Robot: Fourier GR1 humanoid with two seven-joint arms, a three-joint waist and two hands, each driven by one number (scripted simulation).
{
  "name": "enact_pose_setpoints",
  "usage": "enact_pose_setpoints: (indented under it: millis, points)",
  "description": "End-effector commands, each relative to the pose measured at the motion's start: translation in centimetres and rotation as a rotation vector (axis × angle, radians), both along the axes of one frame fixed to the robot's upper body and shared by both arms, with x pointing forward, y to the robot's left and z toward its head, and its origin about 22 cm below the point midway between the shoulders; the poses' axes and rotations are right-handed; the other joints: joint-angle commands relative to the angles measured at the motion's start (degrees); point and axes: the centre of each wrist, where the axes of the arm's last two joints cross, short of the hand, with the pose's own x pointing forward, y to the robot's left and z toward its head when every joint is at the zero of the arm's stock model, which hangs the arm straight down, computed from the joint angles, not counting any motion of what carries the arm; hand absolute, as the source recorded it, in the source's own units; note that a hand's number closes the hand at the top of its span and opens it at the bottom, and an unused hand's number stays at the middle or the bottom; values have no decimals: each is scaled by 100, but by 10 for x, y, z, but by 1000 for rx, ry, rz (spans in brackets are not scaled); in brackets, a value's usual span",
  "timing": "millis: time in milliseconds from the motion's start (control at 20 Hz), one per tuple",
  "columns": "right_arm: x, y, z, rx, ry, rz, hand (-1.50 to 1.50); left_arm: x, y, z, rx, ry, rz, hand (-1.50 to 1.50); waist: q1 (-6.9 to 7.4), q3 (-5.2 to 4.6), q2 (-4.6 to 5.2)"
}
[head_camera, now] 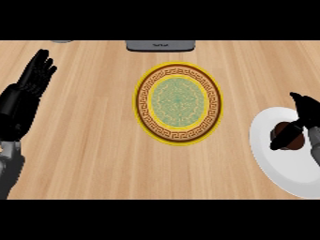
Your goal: Pick the cupcake from the plate and place it in the plate
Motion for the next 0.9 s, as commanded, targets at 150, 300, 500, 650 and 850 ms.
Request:
enact_pose_setpoints:
  millis: [150,300,500,650,850]
  points:
    - [5,3,-21,-25,82,-73,-150,13,-11,7,-15,8,-16,0,-4,1,5]
    - [-4,-11,-48,-18,112,-68,-150,-4,4,10,-10,3,2,0,22,3,1]
    - [-7,-38,-55,4,138,-49,-150,9,3,-9,-3,19,3,0,0,2,9]
    - [-9,-26,-60,46,148,-39,-150,2,-8,3,1,-7,-4,0,-2,2,-1]
    - [-9,-31,-99,5,175,-69,-150,3,3,8,-5,-2,11,0,33,4,9]
